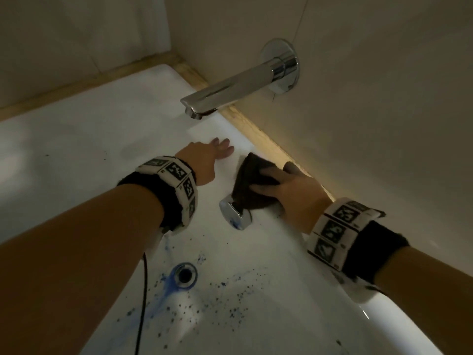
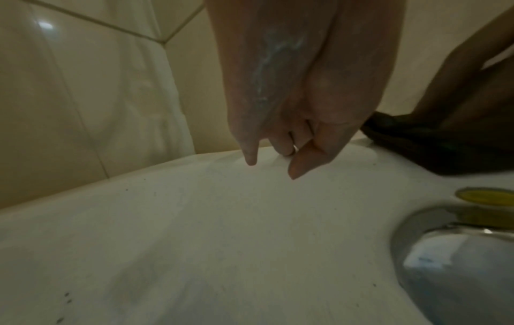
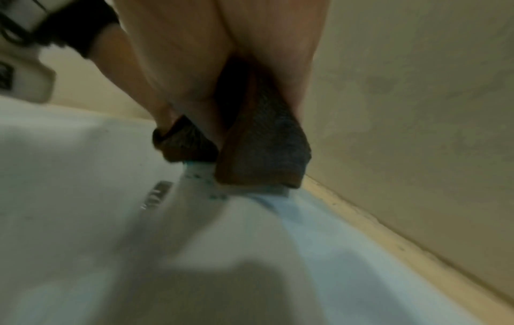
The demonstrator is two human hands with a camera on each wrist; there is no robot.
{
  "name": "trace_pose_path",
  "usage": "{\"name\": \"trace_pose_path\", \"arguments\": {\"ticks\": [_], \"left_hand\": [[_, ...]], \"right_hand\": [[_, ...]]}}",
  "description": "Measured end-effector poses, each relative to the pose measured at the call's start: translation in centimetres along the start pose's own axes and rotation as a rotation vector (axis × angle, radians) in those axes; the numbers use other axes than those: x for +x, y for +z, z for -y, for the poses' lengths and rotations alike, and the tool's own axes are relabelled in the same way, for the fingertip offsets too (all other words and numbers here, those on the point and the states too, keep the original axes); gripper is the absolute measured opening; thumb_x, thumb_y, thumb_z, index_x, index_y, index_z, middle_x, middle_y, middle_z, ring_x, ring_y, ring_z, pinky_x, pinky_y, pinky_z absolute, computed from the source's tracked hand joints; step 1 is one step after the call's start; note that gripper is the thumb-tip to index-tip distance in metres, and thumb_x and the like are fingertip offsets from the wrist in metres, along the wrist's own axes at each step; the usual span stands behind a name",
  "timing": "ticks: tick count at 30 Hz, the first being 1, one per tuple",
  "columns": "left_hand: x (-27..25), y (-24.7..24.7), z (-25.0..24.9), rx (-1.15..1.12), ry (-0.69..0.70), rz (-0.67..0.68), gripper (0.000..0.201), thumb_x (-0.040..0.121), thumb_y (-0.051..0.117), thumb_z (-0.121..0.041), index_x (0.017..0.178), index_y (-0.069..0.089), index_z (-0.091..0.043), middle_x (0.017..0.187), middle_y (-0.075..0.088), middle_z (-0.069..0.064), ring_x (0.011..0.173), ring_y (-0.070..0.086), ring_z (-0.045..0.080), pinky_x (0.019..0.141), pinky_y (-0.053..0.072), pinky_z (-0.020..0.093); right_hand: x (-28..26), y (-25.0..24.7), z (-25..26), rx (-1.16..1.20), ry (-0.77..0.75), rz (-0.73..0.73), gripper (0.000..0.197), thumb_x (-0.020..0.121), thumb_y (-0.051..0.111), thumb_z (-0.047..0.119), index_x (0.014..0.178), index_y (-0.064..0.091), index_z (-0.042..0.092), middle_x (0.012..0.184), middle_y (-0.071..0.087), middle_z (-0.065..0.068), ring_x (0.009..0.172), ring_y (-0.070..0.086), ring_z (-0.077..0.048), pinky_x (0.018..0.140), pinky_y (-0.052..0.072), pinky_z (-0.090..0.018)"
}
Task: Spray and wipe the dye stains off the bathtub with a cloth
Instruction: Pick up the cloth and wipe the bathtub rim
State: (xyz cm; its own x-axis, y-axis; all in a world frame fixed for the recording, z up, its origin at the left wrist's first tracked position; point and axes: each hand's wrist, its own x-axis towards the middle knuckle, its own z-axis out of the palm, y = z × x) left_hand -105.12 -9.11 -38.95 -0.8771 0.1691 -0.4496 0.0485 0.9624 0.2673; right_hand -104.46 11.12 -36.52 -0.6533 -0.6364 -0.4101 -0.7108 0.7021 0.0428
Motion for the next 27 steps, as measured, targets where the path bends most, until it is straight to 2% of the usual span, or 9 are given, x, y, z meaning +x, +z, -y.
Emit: {"name": "trace_pose_path", "arguments": {"ticks": [3, 6, 9, 11, 13, 17, 20, 24, 27], "left_hand": [[0.1, -0.2, -0.4, 0.029, -0.041, 0.046, 0.077, 0.087, 0.037, 0.01, 0.15, 0.004, -0.021, 0.157, -0.007, -0.002, 0.145, 0.0, 0.017, 0.118, 0.01, 0.038], [0.1, -0.3, -1.1, 0.083, -0.093, 0.03, 0.077, 0.089, 0.037, 0.006, 0.15, -0.001, -0.02, 0.158, -0.003, 0.005, 0.144, 0.014, 0.026, 0.116, 0.016, 0.04], [-0.3, -0.1, -1.2, 0.09, -0.116, 0.029, 0.077, 0.09, 0.036, 0.006, 0.15, -0.003, -0.022, 0.157, -0.008, 0.004, 0.144, 0.01, 0.024, 0.117, 0.011, 0.041], [-0.4, 0.2, -1.4, 0.12, -0.103, 0.047, 0.075, 0.091, 0.036, 0.005, 0.149, -0.003, -0.021, 0.157, -0.012, 0.0, 0.145, 0.002, 0.02, 0.118, 0.008, 0.04], [-0.4, 0.3, -1.8, 0.2, -0.092, 0.051, 0.072, 0.093, 0.037, 0.001, 0.149, -0.004, -0.017, 0.157, -0.012, 0.001, 0.145, -0.001, 0.02, 0.117, 0.009, 0.04], [-1.4, 0.6, -3.2, 0.369, -0.024, 0.073, 0.069, 0.094, 0.036, -0.004, 0.149, -0.005, -0.013, 0.157, -0.011, 0.005, 0.145, -0.001, 0.023, 0.117, 0.009, 0.04], [-2.3, 1.5, -5.0, 0.347, 0.031, 0.106, 0.07, 0.095, 0.038, -0.004, 0.149, -0.005, -0.013, 0.157, -0.013, 0.005, 0.145, -0.005, 0.021, 0.117, 0.008, 0.039], [-2.4, 0.7, -5.6, 0.335, 0.03, 0.131, 0.07, 0.096, 0.041, -0.012, 0.149, -0.005, -0.014, 0.157, -0.012, 0.004, 0.145, -0.003, 0.021, 0.116, 0.009, 0.041], [-2.6, 0.8, -5.7, 0.315, 0.004, 0.13, 0.07, 0.096, 0.04, -0.009, 0.15, -0.004, -0.016, 0.157, -0.012, 0.003, 0.145, -0.002, 0.02, 0.116, 0.009, 0.042]], "right_hand": [[-0.8, -1.7, -0.1, 0.201, -0.009, 0.073, 0.048, 0.09, 0.045, 0.027, 0.137, 0.04, 0.036, 0.141, 0.037, 0.004, 0.123, 0.038, -0.021, 0.101, 0.039, -0.036], [1.1, -2.4, -2.4, 0.339, 0.123, -0.193, 0.044, 0.091, 0.042, 0.039, 0.134, 0.044, 0.032, 0.13, 0.049, -0.003, 0.117, 0.047, -0.024, 0.1, 0.042, -0.039], [2.6, -0.8, -2.5, 0.311, 0.246, -0.181, 0.05, 0.093, 0.048, 0.04, 0.139, 0.037, 0.027, 0.136, 0.044, -0.01, 0.113, 0.047, -0.026, 0.094, 0.04, -0.031], [1.4, 1.0, -0.9, 0.216, 0.244, -0.01, 0.058, 0.092, 0.05, 0.032, 0.144, 0.024, 0.035, 0.147, 0.025, -0.005, 0.123, 0.034, -0.029, 0.1, 0.037, -0.034], [-0.9, 2.0, 0.0, 0.067, 0.163, -0.047, 0.067, 0.091, 0.051, 0.023, 0.144, 0.015, 0.041, 0.152, 0.011, 0.002, 0.13, 0.023, -0.029, 0.105, 0.034, -0.038], [-4.0, 2.0, 0.4, -0.023, 0.033, 0.0, 0.064, 0.093, 0.045, 0.015, 0.145, 0.016, 0.039, 0.152, 0.009, 0.003, 0.13, 0.021, -0.029, 0.101, 0.038, -0.036], [-5.2, 1.8, 0.7, 0.05, -0.029, 0.02, 0.063, 0.091, 0.047, 0.009, 0.142, 0.027, 0.04, 0.149, 0.021, 0.004, 0.125, 0.029, -0.024, 0.098, 0.042, -0.036], [-4.2, -0.2, -3.1, 0.322, 0.322, -0.155, 0.059, 0.091, 0.052, 0.02, 0.144, 0.028, 0.032, 0.143, 0.033, -0.007, 0.12, 0.041, -0.029, 0.099, 0.04, -0.037], [-3.4, 0.5, -2.2, 0.226, 0.374, -0.06, 0.067, 0.09, 0.051, 0.016, 0.147, 0.02, 0.032, 0.146, 0.028, -0.01, 0.124, 0.036, -0.033, 0.099, 0.038, -0.036]]}}
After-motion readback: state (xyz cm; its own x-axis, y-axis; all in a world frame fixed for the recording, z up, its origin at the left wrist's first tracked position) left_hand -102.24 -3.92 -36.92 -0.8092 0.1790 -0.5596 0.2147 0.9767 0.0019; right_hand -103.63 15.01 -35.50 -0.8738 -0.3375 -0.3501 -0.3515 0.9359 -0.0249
